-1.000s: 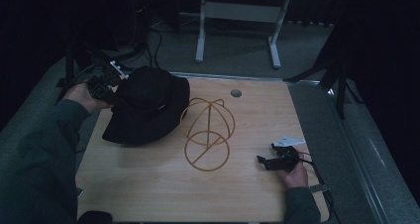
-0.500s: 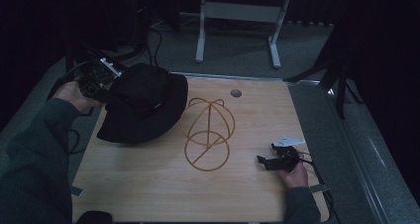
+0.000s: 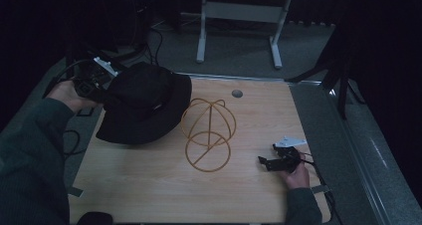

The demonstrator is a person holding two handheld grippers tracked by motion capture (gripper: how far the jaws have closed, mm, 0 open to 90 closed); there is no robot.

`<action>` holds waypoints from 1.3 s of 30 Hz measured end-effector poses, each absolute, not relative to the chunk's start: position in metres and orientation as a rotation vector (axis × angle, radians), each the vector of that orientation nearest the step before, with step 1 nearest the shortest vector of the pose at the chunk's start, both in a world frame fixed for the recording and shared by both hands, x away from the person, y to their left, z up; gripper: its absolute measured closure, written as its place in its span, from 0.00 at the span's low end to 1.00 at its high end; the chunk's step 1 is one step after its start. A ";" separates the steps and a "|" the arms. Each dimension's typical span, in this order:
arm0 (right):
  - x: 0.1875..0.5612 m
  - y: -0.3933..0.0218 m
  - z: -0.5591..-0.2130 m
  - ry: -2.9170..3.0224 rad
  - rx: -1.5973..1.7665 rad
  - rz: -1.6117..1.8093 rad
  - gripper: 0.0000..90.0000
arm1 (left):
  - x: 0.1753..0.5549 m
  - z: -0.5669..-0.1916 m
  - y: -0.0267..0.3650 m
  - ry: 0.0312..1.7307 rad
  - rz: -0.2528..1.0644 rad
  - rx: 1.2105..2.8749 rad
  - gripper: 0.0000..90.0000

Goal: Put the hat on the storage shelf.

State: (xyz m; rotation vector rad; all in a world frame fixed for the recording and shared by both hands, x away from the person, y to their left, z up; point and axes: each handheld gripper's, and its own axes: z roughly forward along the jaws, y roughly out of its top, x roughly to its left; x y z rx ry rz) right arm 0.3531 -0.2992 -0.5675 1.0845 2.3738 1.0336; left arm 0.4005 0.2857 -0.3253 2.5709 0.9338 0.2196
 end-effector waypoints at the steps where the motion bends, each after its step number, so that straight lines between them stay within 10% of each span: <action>1: 0.353 -0.299 -0.567 2.374 1.084 1.034 0.17 | 0.400 -0.324 0.286 0.925 0.219 2.568 0.97; 39: 0.353 -0.299 -0.567 2.374 1.083 1.033 0.17 | 0.388 -0.304 0.301 0.813 0.219 2.520 0.96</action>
